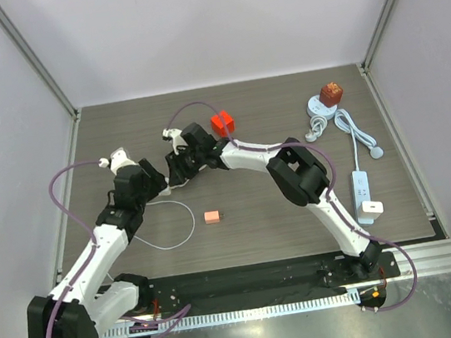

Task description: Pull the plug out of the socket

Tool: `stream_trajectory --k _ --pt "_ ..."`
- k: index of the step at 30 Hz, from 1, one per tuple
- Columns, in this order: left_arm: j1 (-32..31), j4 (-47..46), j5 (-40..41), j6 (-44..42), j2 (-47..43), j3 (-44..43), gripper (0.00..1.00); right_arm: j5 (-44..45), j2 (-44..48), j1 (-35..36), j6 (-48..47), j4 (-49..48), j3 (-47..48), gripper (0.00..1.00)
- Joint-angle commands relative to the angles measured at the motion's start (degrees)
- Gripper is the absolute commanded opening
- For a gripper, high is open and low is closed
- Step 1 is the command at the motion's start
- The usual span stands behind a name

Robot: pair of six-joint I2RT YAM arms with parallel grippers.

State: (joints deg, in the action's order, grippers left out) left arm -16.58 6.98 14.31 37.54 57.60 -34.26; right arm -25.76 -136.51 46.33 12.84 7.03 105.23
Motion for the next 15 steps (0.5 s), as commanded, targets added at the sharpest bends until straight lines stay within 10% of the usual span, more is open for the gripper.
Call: stream_trajectory --k 1,15 --pt "0.2 6.5 2.9 0.9 0.5 -1.6 0.66 -0.8 -1.2 -0.7 0.9 4.1 -2.9 0.47" --pt "0.2 -3.1 4.0 -4.8 13.8 -4.9 0.65 -4.9 -1.4 -1.1 1.8 2.7 -3.4 0.47"
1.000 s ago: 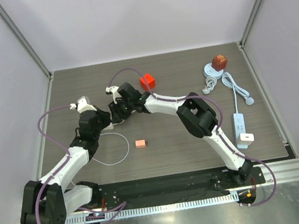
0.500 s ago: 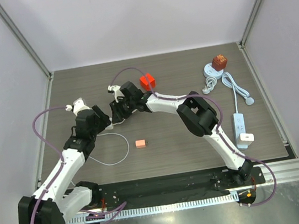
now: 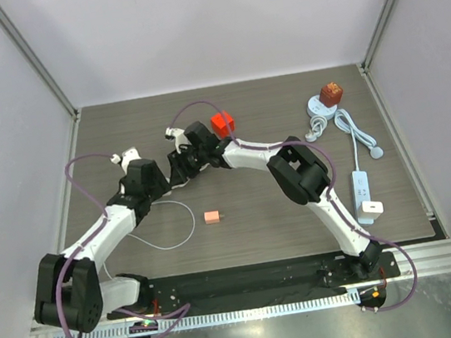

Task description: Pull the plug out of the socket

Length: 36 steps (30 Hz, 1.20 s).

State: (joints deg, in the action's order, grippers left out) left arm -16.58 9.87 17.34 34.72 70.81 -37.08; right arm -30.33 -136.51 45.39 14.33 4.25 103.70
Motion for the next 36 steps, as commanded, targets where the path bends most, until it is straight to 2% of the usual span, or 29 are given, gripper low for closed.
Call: stream_trajectory --k 1,8,15,17,18,21,22,23,24,25,32,36 --pt "0.2 -6.2 1.2 -2.1 1.3 -2.3 0.65 -0.3 -1.4 -0.1 0.4 5.5 -1.7 0.47" --pt "0.2 -7.8 1.5 -3.1 5.0 -3.4 0.59 -1.4 -1.6 -0.4 0.9 5.1 -1.7 0.47" --pt "0.2 -8.3 1.7 -3.3 7.9 -4.2 0.57 -1.8 -1.8 -0.5 1.1 4.8 -1.4 0.46" --pt "0.2 -8.5 1.9 -3.3 8.3 -4.3 0.54 -1.8 -1.9 -0.5 1.1 4.8 -1.4 0.47" --pt "0.3 -8.6 1.9 -3.3 8.5 -4.3 0.51 -1.8 -2.0 -0.5 1.2 4.9 -1.4 0.47" --pt "0.4 -8.7 1.8 -3.2 8.0 -4.1 0.34 -1.8 -2.3 -0.6 1.6 4.9 -1.2 0.47" --pt "0.4 -8.6 1.6 -3.2 7.3 -4.0 0.22 -1.7 -2.4 -0.6 1.7 4.9 -1.1 0.47" --pt "0.5 -8.5 1.4 -3.2 6.8 -3.7 0.16 -1.6 -2.4 -0.6 1.6 4.9 -1.0 0.47" --pt "0.7 -8.5 1.3 -3.2 6.2 -3.5 0.04 -1.3 -2.5 -0.6 1.7 5.0 -1.0 0.47" --pt "0.9 -8.2 1.2 -2.9 4.9 -3.4 0.0 -1.2 -2.6 -0.6 1.7 5.0 -1.0 0.47" --pt "4.3 -14.3 -3.2 3.6 -6.0 4.0 0.0 -0.3 -3.1 -0.7 1.7 5.9 -0.6 0.47" --pt "3.7 -14.9 -4.6 -1.4 -8.9 3.7 0.0 -0.1 -3.8 -0.7 1.8 6.5 0.5 0.47"
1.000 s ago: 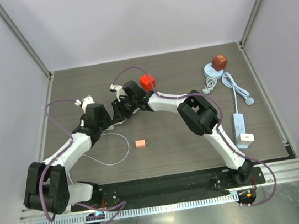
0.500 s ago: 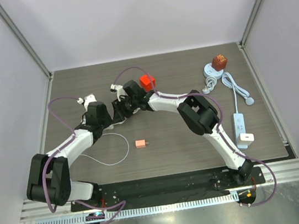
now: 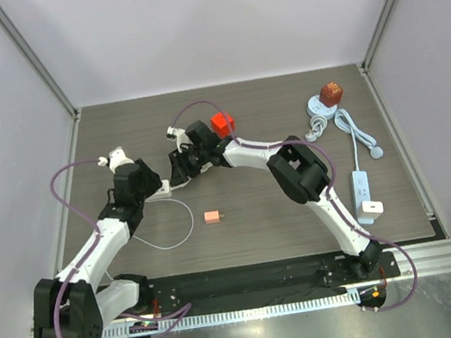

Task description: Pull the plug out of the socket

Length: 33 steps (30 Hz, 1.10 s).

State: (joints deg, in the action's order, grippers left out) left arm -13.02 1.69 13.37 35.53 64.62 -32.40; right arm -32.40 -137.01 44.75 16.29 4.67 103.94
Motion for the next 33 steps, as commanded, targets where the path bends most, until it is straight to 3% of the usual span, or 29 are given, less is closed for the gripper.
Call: stream_trajectory --k 1,6,16,18,24,33 --pt "-0.6 -6.2 0.5 -3.5 -2.8 -1.5 0.0 2.0 -3.4 -0.1 -0.1 6.1 0.8 0.47" --pt "-4.4 -3.5 6.6 -5.9 -4.3 -2.3 0.0 2.8 -4.0 0.0 0.0 6.6 1.4 0.46" --pt "-4.4 9.4 5.4 -1.7 -13.7 -5.9 0.0 6.0 -5.4 0.1 2.1 3.7 4.5 0.43" --pt "-4.4 11.2 3.0 -0.8 -15.4 -5.7 0.0 6.2 -4.4 0.1 3.1 0.3 4.2 0.46" --pt "-4.4 19.5 1.1 2.6 -25.1 -3.5 0.0 6.5 -2.4 0.2 3.7 1.9 10.0 0.48" --pt "-4.4 36.5 5.2 5.2 -30.2 -10.9 0.0 8.3 9.6 3.1 2.4 -1.9 3.5 0.62"
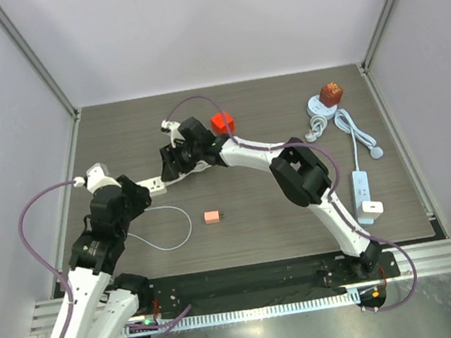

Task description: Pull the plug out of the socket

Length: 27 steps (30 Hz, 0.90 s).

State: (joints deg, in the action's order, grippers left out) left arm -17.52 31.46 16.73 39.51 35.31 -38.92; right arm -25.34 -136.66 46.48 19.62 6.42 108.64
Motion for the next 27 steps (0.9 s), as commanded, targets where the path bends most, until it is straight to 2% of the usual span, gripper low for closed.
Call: stream_trajectory --k 1,6,11,17,24,27 --pt "0.1 7.4 2.2 1.2 -1.2 -5.6 0.0 1.0 9.7 1.9 -1.6 -3.7 -1.6 0.62" --pt "0.0 9.4 4.8 1.3 -4.0 -7.1 0.0 1.3 10.0 6.3 -4.2 -3.7 -2.8 0.59" --pt "0.1 11.0 6.1 2.9 -5.4 -8.3 0.0 -0.1 3.8 9.1 -3.7 -2.6 -0.5 0.5" --pt "0.0 11.5 7.7 3.9 -8.3 -11.7 0.0 -1.5 -2.3 10.6 -1.7 -1.8 4.6 0.5" --pt "0.1 11.2 5.2 4.4 -7.7 -11.0 0.0 5.6 -8.2 10.2 -1.9 -1.1 11.3 0.51" --pt "0.1 9.4 -0.3 3.0 -5.8 -10.9 0.0 8.6 -10.5 8.3 -1.3 -0.1 14.9 0.53"
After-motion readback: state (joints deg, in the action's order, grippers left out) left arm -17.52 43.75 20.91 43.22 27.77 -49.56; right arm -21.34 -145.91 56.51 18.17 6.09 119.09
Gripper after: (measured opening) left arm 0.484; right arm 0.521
